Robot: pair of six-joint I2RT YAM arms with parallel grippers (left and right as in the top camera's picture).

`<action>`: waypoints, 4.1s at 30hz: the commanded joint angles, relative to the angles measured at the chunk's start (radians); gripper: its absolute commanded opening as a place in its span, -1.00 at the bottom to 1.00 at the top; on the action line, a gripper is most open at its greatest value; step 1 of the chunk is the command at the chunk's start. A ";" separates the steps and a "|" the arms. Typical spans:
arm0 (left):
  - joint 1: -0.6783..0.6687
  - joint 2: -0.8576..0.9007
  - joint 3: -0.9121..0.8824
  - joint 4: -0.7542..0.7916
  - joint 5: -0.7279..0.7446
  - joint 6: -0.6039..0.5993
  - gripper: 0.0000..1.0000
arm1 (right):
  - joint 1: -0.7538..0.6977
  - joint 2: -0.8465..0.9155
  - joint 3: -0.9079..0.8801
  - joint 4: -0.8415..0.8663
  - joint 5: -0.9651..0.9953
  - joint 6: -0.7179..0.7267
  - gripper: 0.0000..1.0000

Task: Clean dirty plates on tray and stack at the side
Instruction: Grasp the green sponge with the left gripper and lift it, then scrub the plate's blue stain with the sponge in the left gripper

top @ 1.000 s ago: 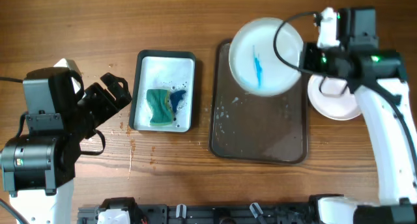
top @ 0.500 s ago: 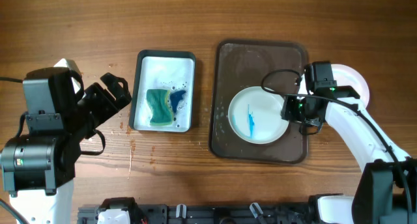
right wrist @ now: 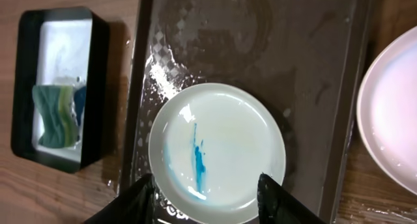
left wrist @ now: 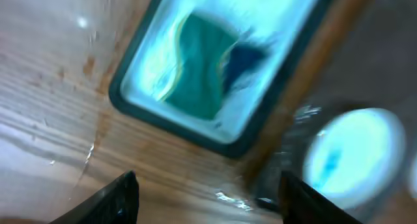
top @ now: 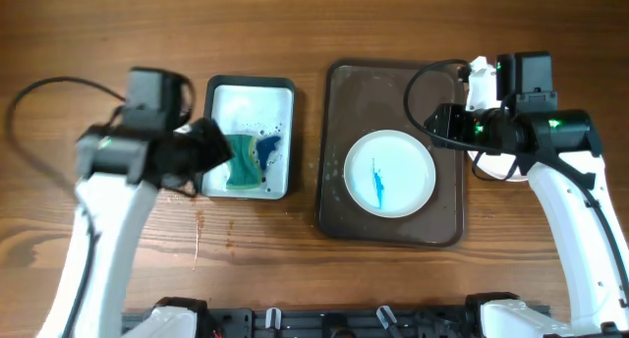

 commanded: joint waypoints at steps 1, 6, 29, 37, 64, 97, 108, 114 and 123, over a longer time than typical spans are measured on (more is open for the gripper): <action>-0.044 0.201 -0.087 0.058 -0.051 -0.041 0.17 | -0.002 0.003 0.007 -0.006 -0.031 -0.018 0.01; -0.082 0.483 -0.101 0.183 -0.023 -0.040 -0.20 | -0.002 0.003 0.006 -0.013 -0.031 -0.018 -0.01; -0.104 0.510 -0.095 0.426 -0.210 -0.021 -0.01 | -0.002 0.003 0.006 -0.018 -0.031 -0.018 -0.06; -0.104 0.537 -0.098 0.478 -0.223 0.028 -0.92 | -0.002 0.003 0.006 -0.020 -0.031 -0.017 -0.07; -0.080 0.440 -0.193 0.434 -0.092 0.050 -0.92 | -0.002 0.017 0.000 0.014 0.068 0.069 -0.01; -0.325 0.279 0.123 0.332 0.071 0.021 -0.92 | -0.092 0.436 -0.346 0.366 -0.041 0.031 -0.92; -0.595 0.654 0.123 0.776 0.099 -0.040 -0.92 | -0.092 0.436 -0.346 0.346 -0.041 0.006 -0.91; -0.619 0.774 0.123 0.837 0.090 -0.105 -0.92 | -0.092 0.436 -0.346 0.336 -0.041 0.008 -0.91; -0.582 0.789 0.166 0.490 -0.413 -0.026 -0.92 | -0.092 0.436 -0.346 0.328 -0.042 0.008 -0.92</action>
